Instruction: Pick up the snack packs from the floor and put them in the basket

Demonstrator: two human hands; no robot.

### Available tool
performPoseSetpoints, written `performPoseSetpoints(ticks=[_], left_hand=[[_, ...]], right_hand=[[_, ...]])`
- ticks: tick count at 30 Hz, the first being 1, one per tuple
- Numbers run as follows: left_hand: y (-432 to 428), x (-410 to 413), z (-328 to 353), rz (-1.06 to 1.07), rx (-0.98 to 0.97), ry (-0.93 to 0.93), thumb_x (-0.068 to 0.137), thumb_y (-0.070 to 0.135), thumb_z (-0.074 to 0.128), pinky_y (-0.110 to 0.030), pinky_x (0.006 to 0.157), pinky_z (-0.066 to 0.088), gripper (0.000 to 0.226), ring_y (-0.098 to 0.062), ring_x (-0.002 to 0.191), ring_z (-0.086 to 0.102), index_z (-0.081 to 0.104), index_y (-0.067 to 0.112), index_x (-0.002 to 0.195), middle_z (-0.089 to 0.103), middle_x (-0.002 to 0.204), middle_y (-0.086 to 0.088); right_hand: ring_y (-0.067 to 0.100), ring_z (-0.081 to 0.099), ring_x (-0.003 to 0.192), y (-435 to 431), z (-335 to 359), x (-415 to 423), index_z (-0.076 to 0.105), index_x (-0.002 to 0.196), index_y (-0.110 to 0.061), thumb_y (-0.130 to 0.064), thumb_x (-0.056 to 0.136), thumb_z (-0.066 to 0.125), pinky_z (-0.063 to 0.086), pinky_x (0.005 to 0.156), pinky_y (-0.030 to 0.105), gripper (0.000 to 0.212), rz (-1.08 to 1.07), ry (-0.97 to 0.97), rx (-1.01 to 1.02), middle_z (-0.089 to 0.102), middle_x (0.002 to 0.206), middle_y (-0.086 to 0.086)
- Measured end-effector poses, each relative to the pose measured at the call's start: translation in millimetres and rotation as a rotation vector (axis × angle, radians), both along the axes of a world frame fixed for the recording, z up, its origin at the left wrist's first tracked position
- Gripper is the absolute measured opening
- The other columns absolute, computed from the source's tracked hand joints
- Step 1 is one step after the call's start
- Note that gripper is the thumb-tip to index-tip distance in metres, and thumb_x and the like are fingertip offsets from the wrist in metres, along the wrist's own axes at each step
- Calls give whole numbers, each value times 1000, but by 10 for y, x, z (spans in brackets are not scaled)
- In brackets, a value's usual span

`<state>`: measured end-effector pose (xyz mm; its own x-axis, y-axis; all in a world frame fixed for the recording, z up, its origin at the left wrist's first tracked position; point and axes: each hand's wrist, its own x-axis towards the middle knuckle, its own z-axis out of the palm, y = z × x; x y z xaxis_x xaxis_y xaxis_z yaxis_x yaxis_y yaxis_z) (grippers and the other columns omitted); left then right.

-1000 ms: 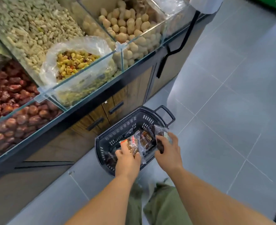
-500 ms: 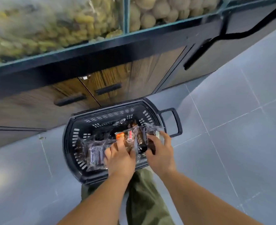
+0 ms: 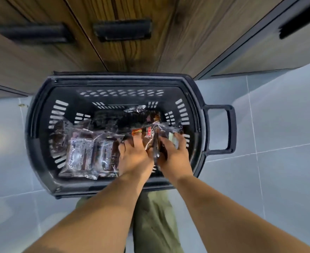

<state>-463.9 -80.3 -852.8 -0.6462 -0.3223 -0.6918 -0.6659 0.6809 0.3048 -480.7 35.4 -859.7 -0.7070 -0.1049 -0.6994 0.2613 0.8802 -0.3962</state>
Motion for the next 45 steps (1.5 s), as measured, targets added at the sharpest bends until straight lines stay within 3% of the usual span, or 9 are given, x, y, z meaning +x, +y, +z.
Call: performPoseSetpoints(ticks=[4,7,12,16,21,28,34,40,45], left_hand=[[52,53,-199,-9,4,-56,96,40,42,-40,101,33,56,-30,125,29,18,22,142,35,134,-15],[53,68,-176,-3,35,-35,99,38,35,-41,103,35,48,-27,129,26,21,27,144,23,140,-10],[-95,-3,144,-62,-15,26,98,25,37,-44,102,35,44,-30,125,26,24,23,141,19,136,-11],[-176,-211,561,-65,-32,17,92,9,44,-38,97,38,45,-29,124,29,38,17,136,25,136,-10],[-350,-342,1277,-11,-40,84,96,16,40,-37,97,39,31,-24,125,33,52,17,125,34,138,-6],[-748,-319,2536,59,-76,218,100,24,36,-39,104,36,37,-26,127,39,47,18,135,45,139,-6],[-1040,-58,3514,130,-103,357,100,25,38,-40,101,38,36,-30,123,44,50,15,133,50,134,-9],[-1175,532,3962,318,-88,408,99,25,41,-38,92,42,32,-31,111,52,55,11,124,54,124,-13],[-1424,1016,4094,485,-101,393,99,23,42,-37,99,37,36,-30,120,48,50,10,130,50,131,-13]], right_hand=[[33,19,141,-25,-180,43,37,142,-38,-31,94,53,26,116,39,51,4,-34,-27,-2,157,-5],[32,14,140,-38,-109,23,26,145,-42,-30,98,44,23,115,40,52,-15,-76,-7,-2,158,-10],[33,24,134,-95,217,-76,19,148,-36,-33,96,42,26,109,44,56,-31,-21,62,20,155,-5],[32,31,128,-139,634,-178,29,145,-23,-28,94,47,30,104,41,54,-26,51,111,33,145,4],[27,34,124,-283,1320,-311,32,143,-20,-24,95,48,30,105,37,50,-33,114,157,34,143,4],[27,41,126,-605,2622,-358,43,139,-18,-31,99,43,32,105,38,42,-30,324,49,46,138,6],[29,43,123,-822,3557,-214,47,136,-16,-30,98,47,38,103,41,41,-19,426,-44,49,134,9],[27,40,123,-1096,4038,206,48,133,-19,-33,97,49,31,106,35,39,44,473,-88,44,135,7],[20,36,128,-1458,4177,679,41,138,-18,-35,97,49,30,108,31,45,166,432,-168,36,138,3]])
